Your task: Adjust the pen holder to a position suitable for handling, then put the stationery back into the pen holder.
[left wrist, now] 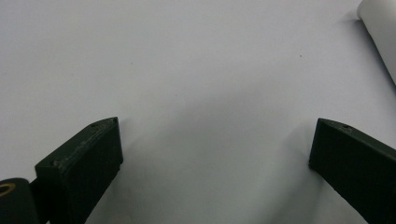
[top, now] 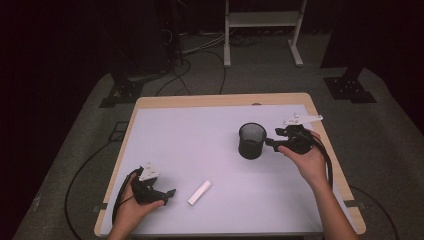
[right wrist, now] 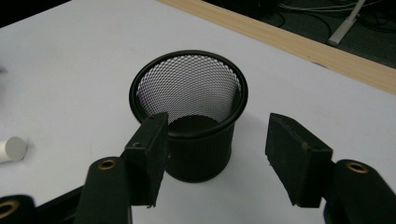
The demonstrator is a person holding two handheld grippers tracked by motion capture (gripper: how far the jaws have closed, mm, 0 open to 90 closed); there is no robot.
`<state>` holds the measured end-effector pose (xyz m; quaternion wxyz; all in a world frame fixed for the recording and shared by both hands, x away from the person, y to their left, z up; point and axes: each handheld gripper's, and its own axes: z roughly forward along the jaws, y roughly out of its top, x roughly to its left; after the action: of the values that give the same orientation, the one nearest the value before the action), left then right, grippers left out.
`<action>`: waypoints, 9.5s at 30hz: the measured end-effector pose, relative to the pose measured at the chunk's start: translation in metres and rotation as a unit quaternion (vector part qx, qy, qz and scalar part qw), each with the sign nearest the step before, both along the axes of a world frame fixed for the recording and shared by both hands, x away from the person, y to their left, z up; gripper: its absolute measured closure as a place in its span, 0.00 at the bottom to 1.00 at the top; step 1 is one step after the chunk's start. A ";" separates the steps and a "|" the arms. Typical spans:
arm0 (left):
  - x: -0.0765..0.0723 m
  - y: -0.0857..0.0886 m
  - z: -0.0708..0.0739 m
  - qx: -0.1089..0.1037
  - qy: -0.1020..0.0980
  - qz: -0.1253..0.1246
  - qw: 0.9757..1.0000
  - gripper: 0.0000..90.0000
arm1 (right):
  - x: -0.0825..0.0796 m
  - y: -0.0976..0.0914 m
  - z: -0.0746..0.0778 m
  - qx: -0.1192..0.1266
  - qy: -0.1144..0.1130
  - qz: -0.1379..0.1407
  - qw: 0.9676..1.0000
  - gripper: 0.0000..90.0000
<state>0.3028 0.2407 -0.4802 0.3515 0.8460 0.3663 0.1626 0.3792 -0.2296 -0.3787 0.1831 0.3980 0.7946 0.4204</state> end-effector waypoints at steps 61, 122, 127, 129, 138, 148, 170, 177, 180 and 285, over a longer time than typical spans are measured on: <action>0.000 0.000 0.000 0.001 0.002 0.000 1.000 0.02 | 0.065 0.035 -0.020 -0.028 0.073 0.015 0.997 0.90; 0.000 0.000 0.000 -0.002 0.000 0.001 1.000 0.02 | 0.005 0.099 -0.022 -0.032 0.111 0.142 0.983 0.90; 0.000 0.000 0.000 -0.001 0.000 0.001 1.000 0.02 | 0.006 0.101 -0.024 -0.032 0.117 0.146 0.982 0.90; 0.000 0.000 0.000 -0.001 0.000 0.001 1.000 0.02 | 0.006 0.101 -0.024 -0.032 0.117 0.146 0.982 0.90; 0.000 0.000 0.000 -0.001 0.000 0.001 1.000 0.02 | 0.006 0.098 -0.022 -0.030 0.102 0.143 0.984 0.82; 0.000 0.000 0.000 -0.001 0.000 0.001 1.000 0.02 | -0.002 0.088 -0.015 -0.020 0.081 0.141 0.987 0.54; 0.000 0.000 0.000 -0.003 0.002 0.001 1.000 0.02 | -0.031 0.051 0.001 0.011 0.034 0.113 0.993 0.33; 0.000 0.000 0.000 -0.003 0.002 0.002 1.000 0.02 | -0.038 0.033 -0.001 0.013 0.024 0.089 0.996 0.29; 0.000 0.000 0.000 -0.002 0.001 0.001 1.000 0.02 | -0.041 0.026 -0.004 0.011 0.018 0.078 0.997 0.28; -0.043 -0.072 0.014 -0.053 0.013 -0.084 0.995 0.39 | -0.083 -0.046 -0.105 -0.047 0.040 -0.028 0.998 0.18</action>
<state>0.2599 0.1686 -0.4666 0.4034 0.8561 0.3065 0.1018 0.2962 -0.2758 -0.4841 0.1808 0.4276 0.8088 0.3611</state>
